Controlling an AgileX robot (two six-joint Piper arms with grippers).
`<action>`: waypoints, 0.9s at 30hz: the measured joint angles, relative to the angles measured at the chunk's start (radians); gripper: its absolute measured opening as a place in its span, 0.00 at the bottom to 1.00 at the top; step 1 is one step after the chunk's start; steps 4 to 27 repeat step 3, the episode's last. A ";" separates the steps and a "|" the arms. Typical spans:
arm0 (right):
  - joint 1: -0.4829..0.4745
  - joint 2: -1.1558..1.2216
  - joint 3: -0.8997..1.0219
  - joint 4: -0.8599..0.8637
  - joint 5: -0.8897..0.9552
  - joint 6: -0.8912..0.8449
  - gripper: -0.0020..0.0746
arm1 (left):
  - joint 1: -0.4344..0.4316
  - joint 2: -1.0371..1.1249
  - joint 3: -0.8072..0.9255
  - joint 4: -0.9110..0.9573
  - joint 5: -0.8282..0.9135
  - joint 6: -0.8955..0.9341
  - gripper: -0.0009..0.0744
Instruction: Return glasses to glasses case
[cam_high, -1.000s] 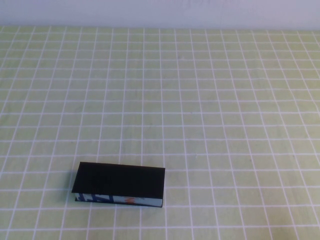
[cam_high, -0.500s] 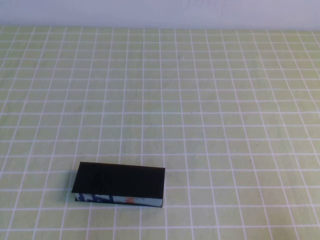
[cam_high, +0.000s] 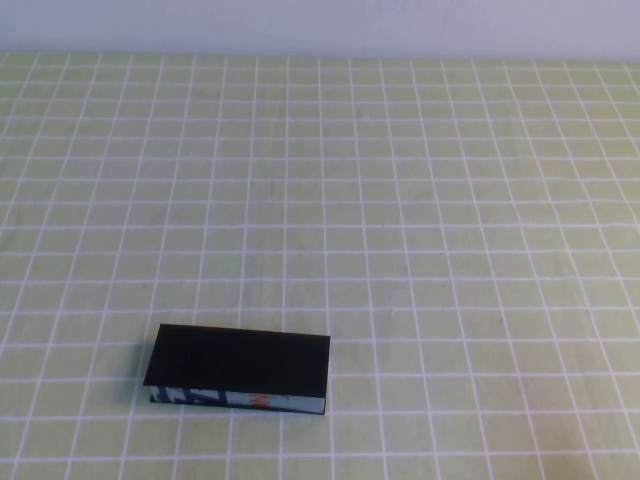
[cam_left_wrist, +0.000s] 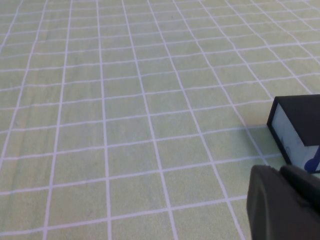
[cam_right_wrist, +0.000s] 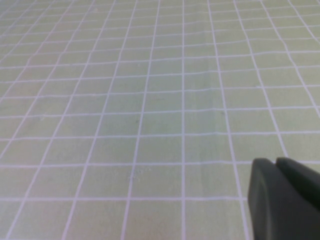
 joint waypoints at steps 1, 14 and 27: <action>0.000 0.000 0.000 0.000 0.000 0.000 0.01 | 0.000 0.000 0.000 0.000 0.000 0.000 0.01; 0.000 0.000 0.000 0.000 0.000 0.000 0.01 | 0.000 0.000 0.000 0.000 0.000 0.000 0.01; 0.000 0.000 0.000 0.000 0.000 0.000 0.01 | 0.000 0.000 0.000 0.000 0.000 0.000 0.01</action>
